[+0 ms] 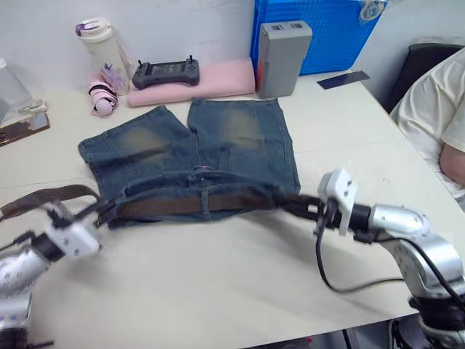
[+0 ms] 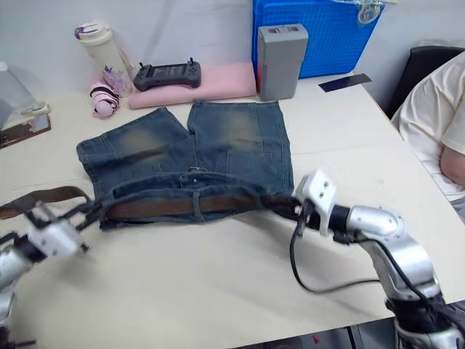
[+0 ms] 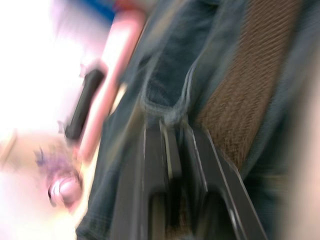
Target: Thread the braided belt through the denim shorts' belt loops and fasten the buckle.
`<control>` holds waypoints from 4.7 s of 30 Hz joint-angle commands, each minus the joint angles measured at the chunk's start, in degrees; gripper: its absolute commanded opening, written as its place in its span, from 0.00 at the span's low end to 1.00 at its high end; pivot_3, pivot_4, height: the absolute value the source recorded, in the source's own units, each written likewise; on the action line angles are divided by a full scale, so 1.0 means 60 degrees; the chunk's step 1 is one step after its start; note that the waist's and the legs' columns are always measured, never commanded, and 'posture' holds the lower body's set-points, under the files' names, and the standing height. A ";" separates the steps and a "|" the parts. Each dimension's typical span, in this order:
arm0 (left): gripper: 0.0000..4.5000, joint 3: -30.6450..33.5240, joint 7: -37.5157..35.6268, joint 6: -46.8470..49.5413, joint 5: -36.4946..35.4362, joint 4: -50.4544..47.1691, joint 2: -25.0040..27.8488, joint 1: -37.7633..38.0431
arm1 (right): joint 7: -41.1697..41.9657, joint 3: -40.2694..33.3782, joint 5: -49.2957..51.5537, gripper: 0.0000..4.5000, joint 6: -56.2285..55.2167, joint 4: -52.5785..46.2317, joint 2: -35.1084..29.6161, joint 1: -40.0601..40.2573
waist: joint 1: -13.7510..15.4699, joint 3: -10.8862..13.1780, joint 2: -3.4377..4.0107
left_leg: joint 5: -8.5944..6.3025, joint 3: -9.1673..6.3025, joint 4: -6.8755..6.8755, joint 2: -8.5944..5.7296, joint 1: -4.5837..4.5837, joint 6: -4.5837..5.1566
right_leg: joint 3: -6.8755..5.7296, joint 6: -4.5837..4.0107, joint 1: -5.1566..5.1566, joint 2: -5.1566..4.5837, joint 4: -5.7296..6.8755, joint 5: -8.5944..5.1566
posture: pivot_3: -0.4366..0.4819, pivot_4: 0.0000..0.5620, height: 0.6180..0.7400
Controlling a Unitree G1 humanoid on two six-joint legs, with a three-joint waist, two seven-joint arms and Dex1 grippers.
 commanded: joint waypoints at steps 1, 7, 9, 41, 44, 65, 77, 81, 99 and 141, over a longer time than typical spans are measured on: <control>0.03 0.0409 0.0414 -0.1035 0.0577 0.0634 0.0085 0.0937 | 0.0301 0.0462 -0.0584 0.07 -0.0076 -0.0262 -0.0704 0.0290 | 0.0083 0.0002 0.0002 | -0.0007 0.0004 -0.0006 0.0003 0.0031 0.0011 | 0.0000 0.0001 0.0037 0.0000 -0.0016 -0.0001 | 0.48 0.27 0.47; 0.47 0.0018 0.0172 -0.0348 -0.0568 0.0651 0.0460 0.1634 | 0.0817 0.0399 -0.0572 0.49 -0.0426 0.0016 -0.1196 0.0061 | 0.0481 -0.0006 -0.0016 | -0.0035 -0.0018 0.0008 0.0009 0.0081 0.0030 | -0.0017 0.0009 0.0108 0.0007 -0.0050 0.0003 | 0.48 0.27 0.47; 0.66 -0.0204 -0.0271 0.0279 -0.1048 0.0233 0.0742 0.1935 | 0.1214 0.0262 -0.0370 0.70 -0.0398 0.0058 -0.1531 -0.0024 | 0.0521 -0.0006 -0.0016 | -0.0044 -0.0023 0.0010 0.0009 0.0075 0.0040 | -0.0025 0.0009 0.0110 0.0007 -0.0064 0.0003 | 0.48 0.27 0.47; 0.79 -0.4451 -0.3857 1.0227 -0.2677 0.2967 0.1715 -0.5300 | 0.0520 0.3774 -0.2474 0.82 0.1230 0.7434 0.1860 -0.6142 | 0.0201 -0.0111 0.0035 | -0.0070 -0.0035 0.0046 0.0005 0.0056 0.0043 | -0.0146 0.0010 0.0102 -0.0025 -0.0058 0.0006 | 0.48 0.27 0.47; 0.52 -0.4563 -0.4055 0.9978 -0.2330 0.3201 0.1666 -0.5452 | 0.0526 0.3835 -0.2640 0.52 0.1274 0.7630 0.2057 -0.6133 | 0.0198 -0.0166 0.0053 | -0.0070 -0.0032 0.0043 0.0005 0.0082 0.0042 | -0.0140 0.0008 0.0119 -0.0025 -0.0054 0.0005 | 0.48 0.27 0.47; 0.01 -0.6137 0.0801 0.5716 0.2030 0.8467 0.0384 -0.9322 | -0.2779 0.2678 -0.3860 0.00 -0.0713 1.1431 0.3726 -0.7760 | 0.0415 -0.0343 0.0105 | -0.0044 -0.0046 -0.0014 -0.0001 0.0272 -0.0018 | -0.0101 -0.0041 0.0230 -0.0019 0.0045 -0.0024 | 0.48 0.27 0.47; 0.76 -0.4253 0.1177 0.6130 0.0947 0.5519 0.1411 -0.8301 | -0.1849 0.1395 -0.2487 0.77 0.0869 0.7165 0.3363 -0.6854 | -0.0003 -0.0334 0.0097 | -0.0042 -0.0067 0.0026 -0.0003 -0.0039 -0.0017 | -0.0088 -0.0041 -0.0068 -0.0019 0.0107 -0.0023 | 0.48 0.27 0.47; 0.99 -0.1807 0.1261 0.9387 -0.0786 0.1952 0.1488 -0.6657 | -0.0918 0.0587 -0.0914 1.00 0.1997 0.3921 0.2955 -0.6048 | -0.0225 -0.0329 0.0101 | -0.0045 -0.0088 0.0017 0.0001 -0.0096 -0.0011 | -0.0099 -0.0040 -0.0107 -0.0017 0.0086 -0.0023 | 0.48 0.27 0.47; 0.99 0.3979 0.4052 1.8579 -0.3337 -0.1911 -0.0257 -0.4900 | -0.0434 0.2936 -0.0261 1.00 0.0682 -0.0148 0.3362 -0.3499 | 0.0405 -0.0244 -0.0030 | -0.0046 -0.0138 0.0024 0.0000 0.0031 -0.0028 | -0.0104 -0.0038 0.0060 0.0004 0.0002 -0.0022 | 0.48 0.27 0.47; 0.13 0.1101 0.4705 1.2286 -0.3227 0.5718 -0.2099 -0.8193 | -0.1853 0.1823 -0.0340 1.00 0.1973 -0.1008 0.2228 -0.3158 | 0.0541 -0.0249 -0.0029 | -0.0040 -0.0119 0.0011 -0.0013 0.0103 -0.0032 | -0.0074 -0.0025 0.0109 0.0006 -0.0002 -0.0015 | 0.48 0.27 0.47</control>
